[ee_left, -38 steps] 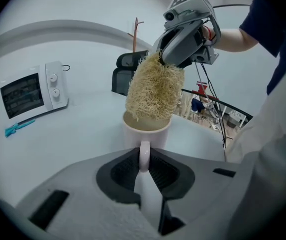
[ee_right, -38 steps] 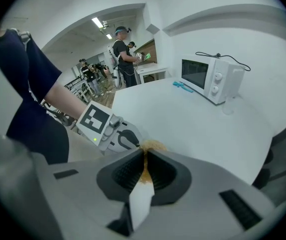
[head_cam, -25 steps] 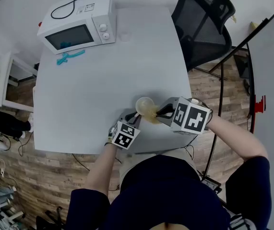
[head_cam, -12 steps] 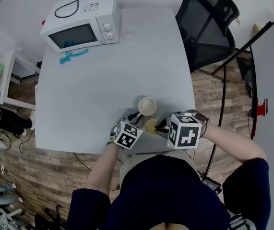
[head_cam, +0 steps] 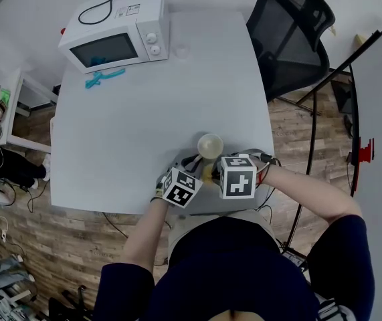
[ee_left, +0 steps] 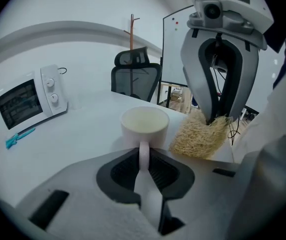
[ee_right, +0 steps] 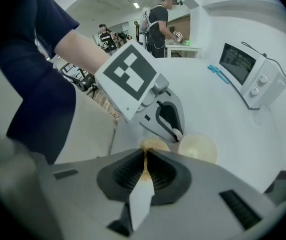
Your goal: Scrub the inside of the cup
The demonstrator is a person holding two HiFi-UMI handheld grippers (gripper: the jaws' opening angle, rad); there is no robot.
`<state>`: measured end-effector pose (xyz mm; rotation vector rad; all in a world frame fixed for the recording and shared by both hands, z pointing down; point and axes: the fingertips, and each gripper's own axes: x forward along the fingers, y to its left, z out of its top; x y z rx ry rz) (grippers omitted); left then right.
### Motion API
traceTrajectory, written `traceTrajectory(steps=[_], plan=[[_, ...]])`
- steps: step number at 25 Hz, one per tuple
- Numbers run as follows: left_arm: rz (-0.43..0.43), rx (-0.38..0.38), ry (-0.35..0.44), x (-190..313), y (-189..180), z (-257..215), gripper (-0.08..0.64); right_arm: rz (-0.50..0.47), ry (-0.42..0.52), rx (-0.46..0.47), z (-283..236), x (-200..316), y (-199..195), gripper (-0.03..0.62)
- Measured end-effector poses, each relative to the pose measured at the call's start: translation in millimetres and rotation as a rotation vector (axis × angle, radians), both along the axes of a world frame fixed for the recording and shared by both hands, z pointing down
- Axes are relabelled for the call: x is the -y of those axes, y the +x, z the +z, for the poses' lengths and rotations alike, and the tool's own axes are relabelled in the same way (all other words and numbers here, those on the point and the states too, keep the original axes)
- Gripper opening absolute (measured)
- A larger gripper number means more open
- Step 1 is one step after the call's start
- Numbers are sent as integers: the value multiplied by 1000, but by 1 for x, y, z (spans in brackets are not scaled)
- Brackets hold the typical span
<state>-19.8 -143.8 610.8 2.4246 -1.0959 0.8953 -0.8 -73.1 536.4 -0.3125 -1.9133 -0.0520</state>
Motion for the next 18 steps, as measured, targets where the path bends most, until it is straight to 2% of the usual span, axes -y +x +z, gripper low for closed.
traceTrajectory(steps=[10, 18], plan=[[15, -16, -3, -2, 1, -1, 57, 44, 31, -16, 12, 21, -7, 38], [44, -9, -2, -1, 1, -2, 57, 88, 30, -41, 15, 34, 10, 37]])
